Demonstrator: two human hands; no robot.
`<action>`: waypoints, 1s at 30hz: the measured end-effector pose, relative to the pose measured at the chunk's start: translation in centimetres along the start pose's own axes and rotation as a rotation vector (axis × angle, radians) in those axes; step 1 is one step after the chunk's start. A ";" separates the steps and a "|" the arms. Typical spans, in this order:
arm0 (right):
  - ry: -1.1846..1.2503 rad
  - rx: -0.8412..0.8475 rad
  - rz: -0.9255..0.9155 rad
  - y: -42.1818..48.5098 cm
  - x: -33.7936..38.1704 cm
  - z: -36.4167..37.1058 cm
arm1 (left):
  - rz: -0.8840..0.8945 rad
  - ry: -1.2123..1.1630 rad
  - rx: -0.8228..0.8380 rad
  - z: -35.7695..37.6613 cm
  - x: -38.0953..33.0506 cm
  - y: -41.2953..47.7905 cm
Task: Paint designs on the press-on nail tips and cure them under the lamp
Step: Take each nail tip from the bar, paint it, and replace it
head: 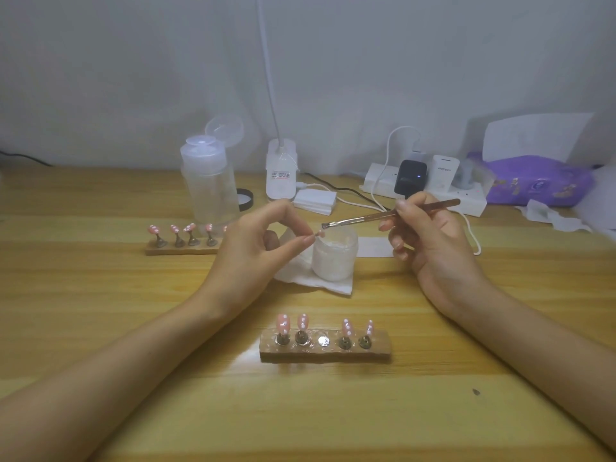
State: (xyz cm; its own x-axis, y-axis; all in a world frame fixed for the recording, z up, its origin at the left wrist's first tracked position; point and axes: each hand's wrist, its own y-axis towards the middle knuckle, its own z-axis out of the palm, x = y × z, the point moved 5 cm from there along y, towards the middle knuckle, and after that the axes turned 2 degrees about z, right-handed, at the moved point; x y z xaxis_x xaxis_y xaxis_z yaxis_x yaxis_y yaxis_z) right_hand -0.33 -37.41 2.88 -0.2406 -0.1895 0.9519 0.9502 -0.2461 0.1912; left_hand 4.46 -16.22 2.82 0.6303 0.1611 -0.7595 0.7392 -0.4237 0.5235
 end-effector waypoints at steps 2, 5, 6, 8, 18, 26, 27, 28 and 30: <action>-0.037 0.022 -0.009 -0.1 0.0 0.2 | 0.006 0.005 -0.004 0.0 0.0 -0.1; -0.021 -0.030 0.003 0.0 -0.1 -0.1 | 0.010 0.000 -0.004 0.0 0.1 -0.1; -0.007 -0.037 0.005 0.0 -0.1 -0.2 | 0.012 0.001 -0.002 0.0 0.1 -0.1; -0.010 -0.009 0.002 -0.1 0.1 0.0 | 0.016 0.008 0.001 0.0 0.0 0.0; -0.056 0.016 -0.008 -0.2 0.1 0.2 | 0.015 0.025 0.002 0.0 0.1 -0.1; -0.074 0.001 -0.002 -0.1 0.0 0.1 | -0.004 -0.008 -0.004 0.0 0.2 -0.1; -0.091 0.000 0.000 -0.1 -0.1 0.1 | -0.002 -0.012 -0.002 0.0 0.2 -0.1; -0.096 -0.013 0.007 0.0 -0.2 0.0 | 0.002 -0.012 -0.001 -0.1 0.2 -0.1; -0.067 -0.047 0.017 0.1 -0.3 -0.3 | 0.006 -0.011 -0.003 -0.1 0.1 -0.1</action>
State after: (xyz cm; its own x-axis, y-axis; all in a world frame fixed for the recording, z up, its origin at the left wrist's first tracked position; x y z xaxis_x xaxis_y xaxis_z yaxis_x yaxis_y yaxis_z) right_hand -0.25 -37.61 2.55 -0.2093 -0.1303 0.9691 0.9434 -0.2877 0.1651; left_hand 4.47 -16.06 2.67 0.6321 0.1488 -0.7605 0.7362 -0.4217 0.5294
